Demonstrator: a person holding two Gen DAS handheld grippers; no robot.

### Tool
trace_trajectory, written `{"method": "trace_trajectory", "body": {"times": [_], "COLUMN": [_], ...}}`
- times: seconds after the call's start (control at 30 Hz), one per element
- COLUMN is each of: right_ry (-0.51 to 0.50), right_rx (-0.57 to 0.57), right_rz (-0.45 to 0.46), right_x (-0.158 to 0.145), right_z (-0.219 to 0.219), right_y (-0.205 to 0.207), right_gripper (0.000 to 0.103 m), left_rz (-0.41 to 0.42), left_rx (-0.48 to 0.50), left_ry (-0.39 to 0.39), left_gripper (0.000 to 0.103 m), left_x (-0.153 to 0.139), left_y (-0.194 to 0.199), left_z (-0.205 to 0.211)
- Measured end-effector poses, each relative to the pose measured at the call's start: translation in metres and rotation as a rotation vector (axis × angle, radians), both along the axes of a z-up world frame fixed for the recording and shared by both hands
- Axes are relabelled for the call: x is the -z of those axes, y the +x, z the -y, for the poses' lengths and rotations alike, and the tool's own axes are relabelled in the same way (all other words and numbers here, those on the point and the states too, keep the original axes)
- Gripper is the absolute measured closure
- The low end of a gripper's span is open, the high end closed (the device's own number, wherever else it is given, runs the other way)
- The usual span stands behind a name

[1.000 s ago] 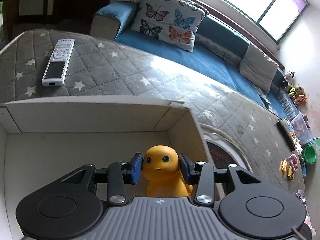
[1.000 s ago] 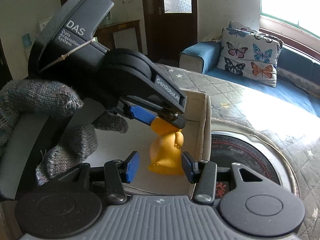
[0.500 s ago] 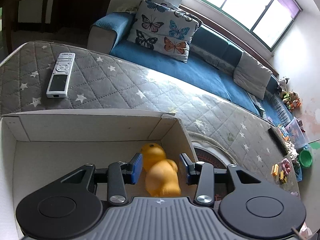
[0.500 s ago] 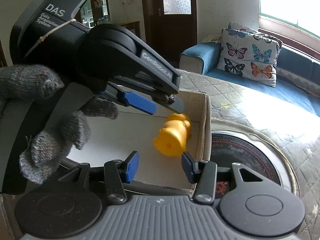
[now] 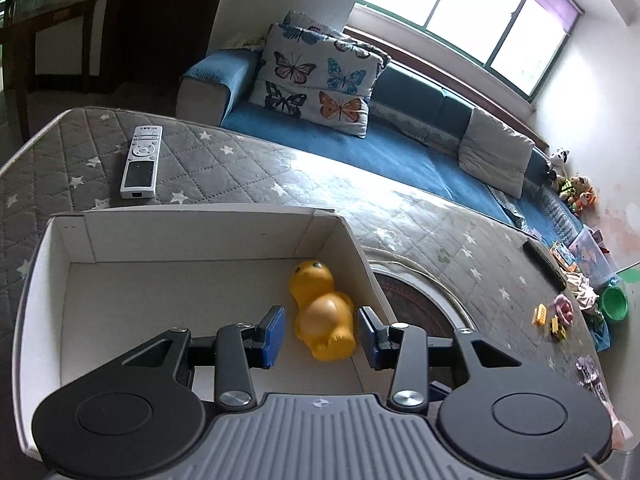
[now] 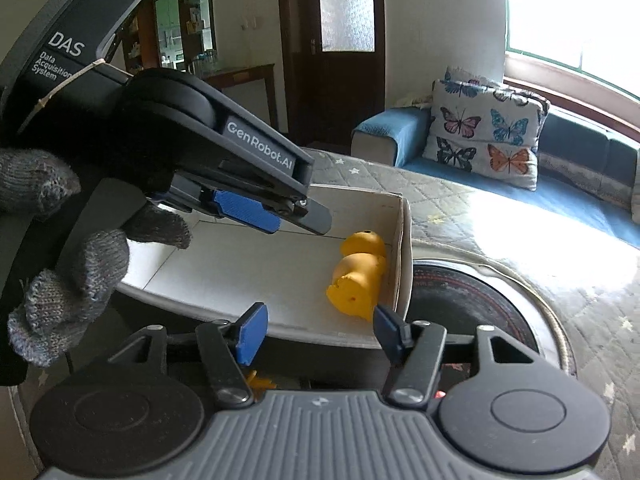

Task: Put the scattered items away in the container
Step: 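Withdraw the left gripper from the box toward the yellow plush chick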

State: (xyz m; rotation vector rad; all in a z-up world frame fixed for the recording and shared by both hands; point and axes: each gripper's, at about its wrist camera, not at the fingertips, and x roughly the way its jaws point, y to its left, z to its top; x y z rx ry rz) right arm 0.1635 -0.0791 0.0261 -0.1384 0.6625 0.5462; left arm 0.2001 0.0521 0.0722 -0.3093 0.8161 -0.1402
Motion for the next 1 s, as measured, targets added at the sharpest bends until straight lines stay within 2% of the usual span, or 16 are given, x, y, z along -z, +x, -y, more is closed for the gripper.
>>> {"method": "trace_trajectory", "body": {"times": [0.3,0.63,0.77,1.0], "right_ry": [0.013,0.015,0.019,0.016], "right_rx": [0.026,0.033,0.033,0.025], "right_rz": [0.022,-0.018,-0.036,-0.061], "right_x": [0.004,0.021,0.028,0.038], "right_z": [0.012,0.018,0.016,0.008], "right_y": [-0.045,-0.077,-0.084,-0.089], "right_gripper": [0.026,0.023,0.020,0.020], "left_rz": [0.041,-0.001,-0.036,-0.060], "left_rx": [0.022,0.011,-0.006,-0.016], "left_ry": [0.040,0.031,0.019,0.007], "left_gripper": [0.060,0.060,0.060,0.060], "left_x": [-0.003,0.018,0.029,0.038], "left_y": [-0.046,-0.084,-0.090,-0.094], "left_z": [0.011,0.012,0.010,0.009]}}
